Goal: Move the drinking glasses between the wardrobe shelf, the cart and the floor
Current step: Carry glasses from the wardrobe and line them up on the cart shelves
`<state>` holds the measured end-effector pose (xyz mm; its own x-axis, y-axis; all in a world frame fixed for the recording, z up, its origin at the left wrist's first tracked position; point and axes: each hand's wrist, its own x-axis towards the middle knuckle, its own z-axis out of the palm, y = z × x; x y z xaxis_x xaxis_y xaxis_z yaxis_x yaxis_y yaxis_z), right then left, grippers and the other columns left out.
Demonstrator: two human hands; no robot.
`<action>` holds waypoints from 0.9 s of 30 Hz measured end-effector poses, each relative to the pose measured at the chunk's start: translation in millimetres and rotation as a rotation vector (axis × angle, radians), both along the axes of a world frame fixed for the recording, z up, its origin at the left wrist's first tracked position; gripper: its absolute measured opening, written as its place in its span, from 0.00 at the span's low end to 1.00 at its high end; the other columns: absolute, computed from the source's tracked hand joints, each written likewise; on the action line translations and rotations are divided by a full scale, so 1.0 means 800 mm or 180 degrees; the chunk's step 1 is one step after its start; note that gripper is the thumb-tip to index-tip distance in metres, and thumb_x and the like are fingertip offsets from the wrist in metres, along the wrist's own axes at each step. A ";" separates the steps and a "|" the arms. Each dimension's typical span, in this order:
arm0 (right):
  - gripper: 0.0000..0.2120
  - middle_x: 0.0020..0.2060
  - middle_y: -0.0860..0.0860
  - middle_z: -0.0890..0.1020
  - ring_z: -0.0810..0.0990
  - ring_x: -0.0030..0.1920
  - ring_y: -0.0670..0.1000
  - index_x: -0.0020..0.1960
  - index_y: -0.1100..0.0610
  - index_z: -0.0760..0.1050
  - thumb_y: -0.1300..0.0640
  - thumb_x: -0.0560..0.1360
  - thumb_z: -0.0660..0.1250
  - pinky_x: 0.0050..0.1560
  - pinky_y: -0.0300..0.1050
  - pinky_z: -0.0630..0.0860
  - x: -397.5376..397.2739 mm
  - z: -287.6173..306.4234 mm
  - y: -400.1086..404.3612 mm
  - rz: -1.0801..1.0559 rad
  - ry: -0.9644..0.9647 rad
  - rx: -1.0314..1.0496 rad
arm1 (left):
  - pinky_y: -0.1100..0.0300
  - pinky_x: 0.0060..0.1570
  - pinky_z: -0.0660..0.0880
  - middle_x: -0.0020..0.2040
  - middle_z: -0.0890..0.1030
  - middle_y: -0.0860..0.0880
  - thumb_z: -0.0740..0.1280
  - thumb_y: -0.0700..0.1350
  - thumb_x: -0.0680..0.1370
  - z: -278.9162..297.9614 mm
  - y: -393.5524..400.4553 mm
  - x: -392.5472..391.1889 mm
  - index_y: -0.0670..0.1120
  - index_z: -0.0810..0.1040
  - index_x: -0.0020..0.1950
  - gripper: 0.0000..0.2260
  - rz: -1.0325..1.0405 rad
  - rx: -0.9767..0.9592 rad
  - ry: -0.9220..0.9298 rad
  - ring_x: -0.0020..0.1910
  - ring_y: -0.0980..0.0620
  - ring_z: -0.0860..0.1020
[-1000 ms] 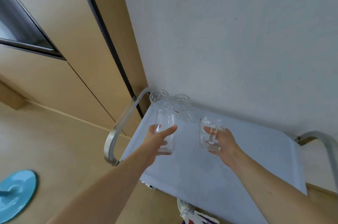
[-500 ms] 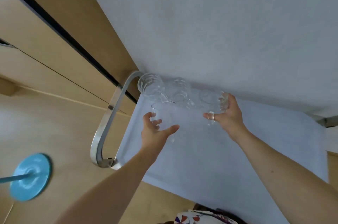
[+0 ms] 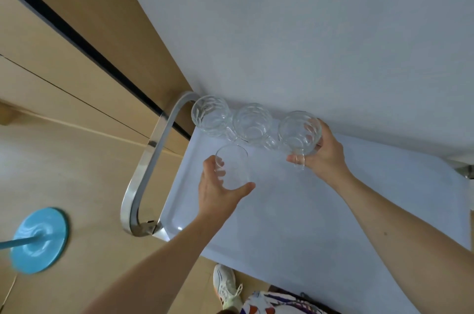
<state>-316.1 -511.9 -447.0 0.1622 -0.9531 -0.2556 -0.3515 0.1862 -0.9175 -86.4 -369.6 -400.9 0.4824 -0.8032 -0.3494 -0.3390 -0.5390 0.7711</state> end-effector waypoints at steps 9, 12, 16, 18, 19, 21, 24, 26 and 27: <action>0.54 0.57 0.25 0.77 0.78 0.63 0.41 0.71 0.38 0.68 0.46 0.49 0.86 0.66 0.43 0.75 0.012 -0.002 -0.009 0.0281 -0.0024 -0.0094 | 0.61 0.52 0.74 0.58 0.73 0.59 0.84 0.56 0.62 -0.005 0.012 0.003 0.61 0.63 0.60 0.37 0.0192 -0.0134 -0.0056 0.56 0.54 0.76; 0.52 0.56 0.24 0.76 0.78 0.64 0.42 0.70 0.36 0.67 0.50 0.51 0.88 0.68 0.47 0.74 0.017 -0.004 -0.011 0.0343 -0.0056 -0.0120 | 0.62 0.52 0.73 0.58 0.73 0.59 0.84 0.56 0.62 -0.004 0.014 0.005 0.61 0.63 0.62 0.38 0.0274 -0.0155 -0.0033 0.57 0.55 0.76; 0.52 0.58 0.26 0.77 0.77 0.64 0.42 0.70 0.37 0.67 0.54 0.53 0.88 0.68 0.45 0.74 0.016 -0.007 -0.015 0.0407 -0.0080 -0.0105 | 0.64 0.51 0.72 0.58 0.73 0.60 0.84 0.57 0.62 -0.003 0.015 0.002 0.63 0.63 0.61 0.38 0.0289 -0.0150 -0.0028 0.57 0.57 0.75; 0.53 0.62 0.33 0.77 0.77 0.65 0.42 0.73 0.41 0.67 0.55 0.53 0.88 0.67 0.42 0.73 0.017 -0.008 -0.019 0.0482 -0.0080 -0.0063 | 0.65 0.50 0.72 0.57 0.73 0.61 0.84 0.57 0.62 -0.003 0.015 0.000 0.63 0.62 0.61 0.38 0.0290 -0.0143 -0.0026 0.57 0.57 0.75; 0.54 0.62 0.35 0.77 0.77 0.65 0.41 0.73 0.42 0.66 0.56 0.54 0.88 0.67 0.41 0.73 0.018 -0.008 -0.022 0.0522 -0.0070 -0.0053 | 0.65 0.50 0.72 0.57 0.73 0.61 0.84 0.57 0.62 -0.004 0.016 0.000 0.63 0.62 0.61 0.38 0.0297 -0.0138 -0.0025 0.57 0.57 0.75; 0.54 0.61 0.36 0.78 0.77 0.63 0.40 0.74 0.42 0.66 0.58 0.54 0.88 0.65 0.39 0.74 0.020 -0.007 -0.027 0.0566 -0.0047 -0.0032 | 0.64 0.51 0.72 0.58 0.73 0.60 0.84 0.56 0.62 -0.005 0.018 -0.001 0.63 0.62 0.60 0.38 0.0309 -0.0128 -0.0034 0.57 0.57 0.75; 0.55 0.61 0.38 0.78 0.78 0.62 0.39 0.74 0.42 0.66 0.58 0.54 0.88 0.63 0.36 0.74 0.022 -0.008 -0.031 0.0586 -0.0008 -0.0019 | 0.62 0.51 0.72 0.58 0.73 0.59 0.84 0.56 0.61 -0.005 0.019 -0.003 0.64 0.62 0.60 0.38 0.0287 -0.0125 -0.0079 0.57 0.56 0.76; 0.55 0.61 0.39 0.78 0.78 0.61 0.39 0.74 0.42 0.65 0.58 0.54 0.88 0.62 0.34 0.74 0.022 -0.008 -0.032 0.0589 0.0021 0.0001 | 0.63 0.50 0.72 0.57 0.73 0.60 0.84 0.56 0.62 -0.005 0.019 -0.004 0.64 0.62 0.60 0.38 0.0278 -0.0122 -0.0083 0.57 0.57 0.75; 0.55 0.62 0.39 0.78 0.78 0.61 0.40 0.75 0.41 0.64 0.57 0.54 0.88 0.61 0.34 0.73 0.022 -0.008 -0.032 0.0597 0.0044 0.0010 | 0.64 0.50 0.72 0.58 0.73 0.60 0.84 0.56 0.62 -0.005 0.019 -0.004 0.64 0.62 0.60 0.38 0.0277 -0.0115 -0.0080 0.56 0.58 0.75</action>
<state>-298.1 -537.4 -453.4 0.3335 -0.9056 -0.2621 -0.3928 0.1193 -0.9119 -89.9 -354.7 -404.7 0.5592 -0.7698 -0.3077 -0.3116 -0.5391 0.7825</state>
